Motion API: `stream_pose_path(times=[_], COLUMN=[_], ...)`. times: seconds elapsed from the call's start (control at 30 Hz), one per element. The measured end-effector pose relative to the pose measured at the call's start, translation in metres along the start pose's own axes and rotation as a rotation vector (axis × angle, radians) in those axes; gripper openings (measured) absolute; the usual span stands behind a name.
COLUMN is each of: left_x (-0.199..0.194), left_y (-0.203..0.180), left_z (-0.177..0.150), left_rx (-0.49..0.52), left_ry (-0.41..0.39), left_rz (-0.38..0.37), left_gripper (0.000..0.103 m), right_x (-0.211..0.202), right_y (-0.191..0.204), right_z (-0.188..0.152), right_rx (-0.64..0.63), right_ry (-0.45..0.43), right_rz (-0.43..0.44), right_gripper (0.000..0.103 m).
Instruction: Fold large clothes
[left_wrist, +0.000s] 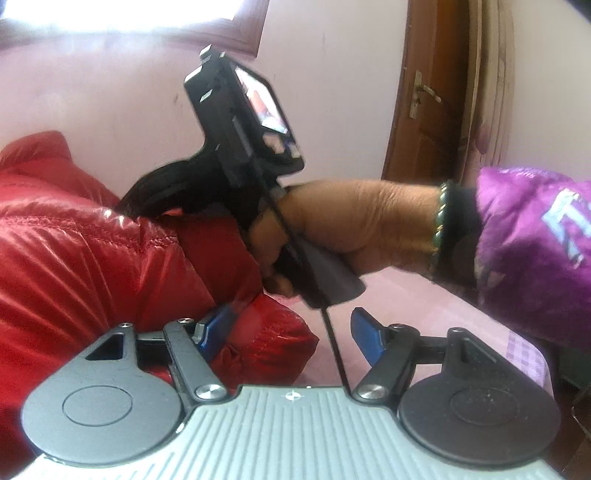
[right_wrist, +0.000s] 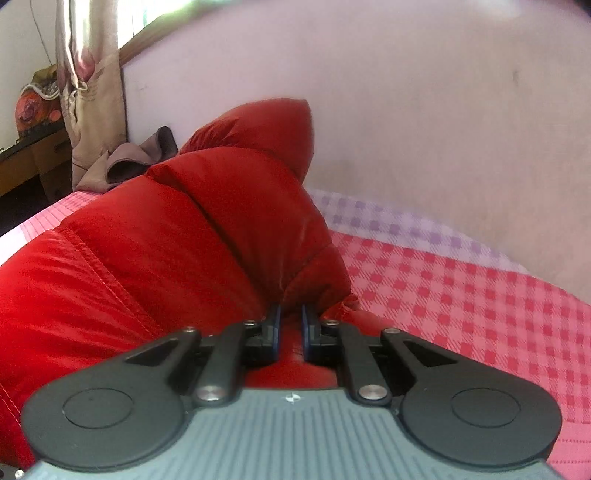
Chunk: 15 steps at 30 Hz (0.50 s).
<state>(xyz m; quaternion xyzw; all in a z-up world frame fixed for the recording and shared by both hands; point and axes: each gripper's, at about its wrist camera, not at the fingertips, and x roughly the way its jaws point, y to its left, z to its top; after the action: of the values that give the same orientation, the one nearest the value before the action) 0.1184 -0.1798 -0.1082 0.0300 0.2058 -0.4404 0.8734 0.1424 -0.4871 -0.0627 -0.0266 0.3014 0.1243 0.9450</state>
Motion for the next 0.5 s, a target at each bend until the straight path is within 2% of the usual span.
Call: stream_pose_path(times=[0.13,0.27,0.4,0.5], left_x=[0.004,0.006,0.009,0.012], left_y=[0.002,0.001,-0.005,-0.013], left_z=[0.002,0.006,0.007,0.004], left_rx=[-0.020,-0.044,-0.028,0.004], left_ry=[0.012,0.006,0.001,0.004], left_rz=[0.007,0.007,0.006,0.020], left_gripper=[0.072,0.079,0.085,0.085], right_x=[-0.016,-0.053,-0.091,-0.096], right_y=[0.003,0.007,0.025,0.032], right_z=[0.011,0.010,-0.008,-0.023], right_rx=[-0.034,-0.038,-0.108,-0.157], right_ry=[0.013,-0.041,-0.081,-0.056], right_rz=[-0.012,0.009,0.065,0.076], right_gripper=[0.009,0.010,0.010,0.009])
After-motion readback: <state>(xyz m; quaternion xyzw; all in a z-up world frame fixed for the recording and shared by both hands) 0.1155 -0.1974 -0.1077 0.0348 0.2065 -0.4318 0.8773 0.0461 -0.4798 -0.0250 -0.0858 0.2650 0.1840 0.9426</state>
